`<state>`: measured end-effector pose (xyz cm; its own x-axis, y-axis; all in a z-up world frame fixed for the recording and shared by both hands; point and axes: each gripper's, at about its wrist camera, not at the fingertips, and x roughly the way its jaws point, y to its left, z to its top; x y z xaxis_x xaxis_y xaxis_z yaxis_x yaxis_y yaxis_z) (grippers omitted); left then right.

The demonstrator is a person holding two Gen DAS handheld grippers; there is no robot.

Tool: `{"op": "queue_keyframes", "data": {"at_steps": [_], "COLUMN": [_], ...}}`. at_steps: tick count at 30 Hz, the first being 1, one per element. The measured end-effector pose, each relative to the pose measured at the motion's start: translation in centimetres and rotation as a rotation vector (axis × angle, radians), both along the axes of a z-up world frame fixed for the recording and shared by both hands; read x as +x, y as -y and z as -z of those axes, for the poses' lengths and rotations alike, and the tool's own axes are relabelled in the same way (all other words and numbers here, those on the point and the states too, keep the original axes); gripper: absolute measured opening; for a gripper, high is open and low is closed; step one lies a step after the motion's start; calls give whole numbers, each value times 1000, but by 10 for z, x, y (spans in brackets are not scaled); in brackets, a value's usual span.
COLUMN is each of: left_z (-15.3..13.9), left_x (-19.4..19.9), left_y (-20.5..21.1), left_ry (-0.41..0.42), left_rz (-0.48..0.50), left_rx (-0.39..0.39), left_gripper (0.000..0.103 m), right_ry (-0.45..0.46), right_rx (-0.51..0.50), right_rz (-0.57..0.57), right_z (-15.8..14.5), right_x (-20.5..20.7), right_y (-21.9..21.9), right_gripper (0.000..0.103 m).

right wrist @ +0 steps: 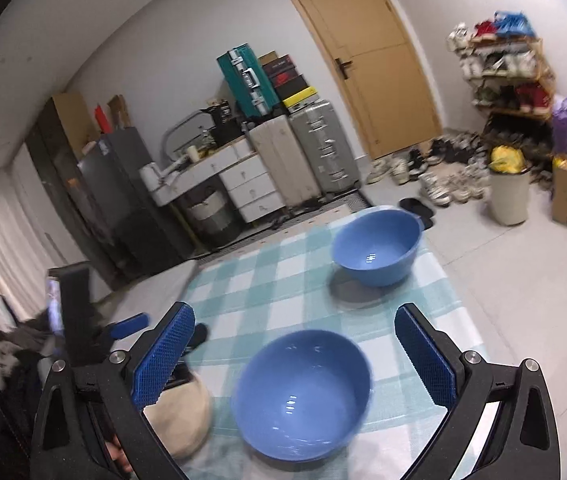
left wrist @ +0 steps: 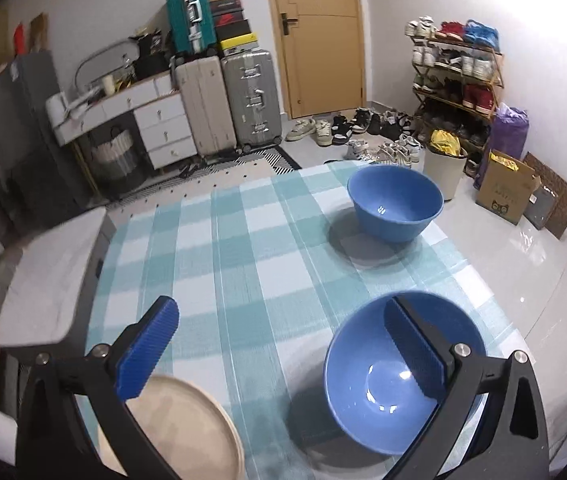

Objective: Organize plates and bowls

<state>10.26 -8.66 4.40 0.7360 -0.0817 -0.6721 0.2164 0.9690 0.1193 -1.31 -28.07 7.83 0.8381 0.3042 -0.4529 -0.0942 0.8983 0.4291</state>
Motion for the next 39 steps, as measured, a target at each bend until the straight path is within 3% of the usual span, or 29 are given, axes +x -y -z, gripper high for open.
{"op": "queue_keyframes", "data": {"at_steps": [3,9,15,19,24,30,33,36,39], "left_z": [-11,-18,-16,-15,-1,38,54,70,82], "left_x": [12,60,107,131,179,231,243,257,264], "left_y": [5,23,47,63,82,98,106,110,116], "left_ry": [8,-87,-172,-159,-238,-353,-341,-403,-434], "left_rz": [27,85,166,191,260,276,237,235,242], "left_rx": [-14,-36,-69,-18,34,65,124,72,69], "left_gripper": [103,103,103,103,103,103,103,103,102], "right_ry": [-34,-30,-81,-166,-234,-289,-303,-326,-353], "right_rx": [1,-49,-109,-114,-147,-150,-187,-197,-180], "right_rz": [14,48,61,65,60,48,40,39,37], "right_z": [-12,-40,-43,-20,14,53,65,80,95], "right_x": [18,64,126,177,225,264,277,289,299], "right_y": [13,41,65,80,89,91,87,88,92], "right_gripper": [102,102,102,102,102,102,102,102,102]}}
